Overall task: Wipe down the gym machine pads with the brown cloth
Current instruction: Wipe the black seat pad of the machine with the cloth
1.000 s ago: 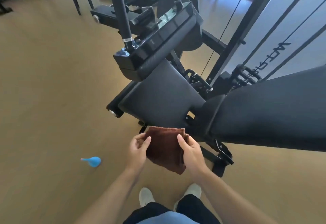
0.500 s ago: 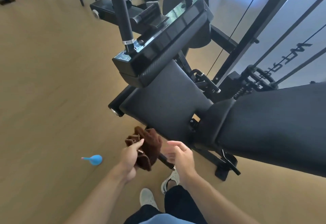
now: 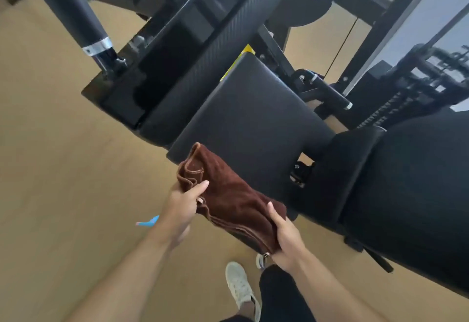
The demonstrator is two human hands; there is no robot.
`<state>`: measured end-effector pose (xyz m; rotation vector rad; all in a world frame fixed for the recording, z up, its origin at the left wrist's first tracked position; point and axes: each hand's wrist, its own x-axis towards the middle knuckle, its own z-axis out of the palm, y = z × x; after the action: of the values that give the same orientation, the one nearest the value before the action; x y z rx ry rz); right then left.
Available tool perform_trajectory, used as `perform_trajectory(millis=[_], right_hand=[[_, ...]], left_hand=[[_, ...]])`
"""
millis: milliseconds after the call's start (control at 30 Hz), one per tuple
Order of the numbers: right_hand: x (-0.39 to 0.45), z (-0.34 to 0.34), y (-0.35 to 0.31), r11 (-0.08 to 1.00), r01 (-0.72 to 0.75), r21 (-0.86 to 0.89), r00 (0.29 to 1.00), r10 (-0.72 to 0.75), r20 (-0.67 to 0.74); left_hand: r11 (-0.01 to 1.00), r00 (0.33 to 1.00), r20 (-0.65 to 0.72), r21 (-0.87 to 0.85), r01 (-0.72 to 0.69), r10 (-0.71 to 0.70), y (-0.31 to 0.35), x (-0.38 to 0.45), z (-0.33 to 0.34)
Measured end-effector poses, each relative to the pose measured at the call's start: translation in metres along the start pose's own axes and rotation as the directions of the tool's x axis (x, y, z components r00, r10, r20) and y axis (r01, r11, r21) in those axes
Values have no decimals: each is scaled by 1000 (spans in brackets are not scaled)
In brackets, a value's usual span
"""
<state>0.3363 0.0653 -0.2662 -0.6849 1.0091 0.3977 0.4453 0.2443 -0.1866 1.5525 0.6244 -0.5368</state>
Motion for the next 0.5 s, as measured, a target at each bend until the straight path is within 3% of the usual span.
perform_trajectory(millis=[67,200,300,367,433,500], right_hand=[[12,15,-23,983,144,-109,989,-147,-21],[26,53,-72,904,372,-213,928,-359,95],[49,72,-90,849,439,-293,898,-423,120],[73,73,-86,775,413,-479,892,-449,43],[97,67,-73,599,344,-723,830,-554,-65],[120,66,-56,355,383,-853,736,-675,50]], left_hand=[[999,996,-82,19,-39,41,2,20,-13],[990,983,-124,50,-132,137,21,60,-34],[967,953,-187,144,-213,237,43,84,-42],[925,913,-286,328,-191,290,47,99,-41],[795,846,-371,598,-99,384,40,114,-37],[503,812,-157,844,-185,562,23,132,-30]])
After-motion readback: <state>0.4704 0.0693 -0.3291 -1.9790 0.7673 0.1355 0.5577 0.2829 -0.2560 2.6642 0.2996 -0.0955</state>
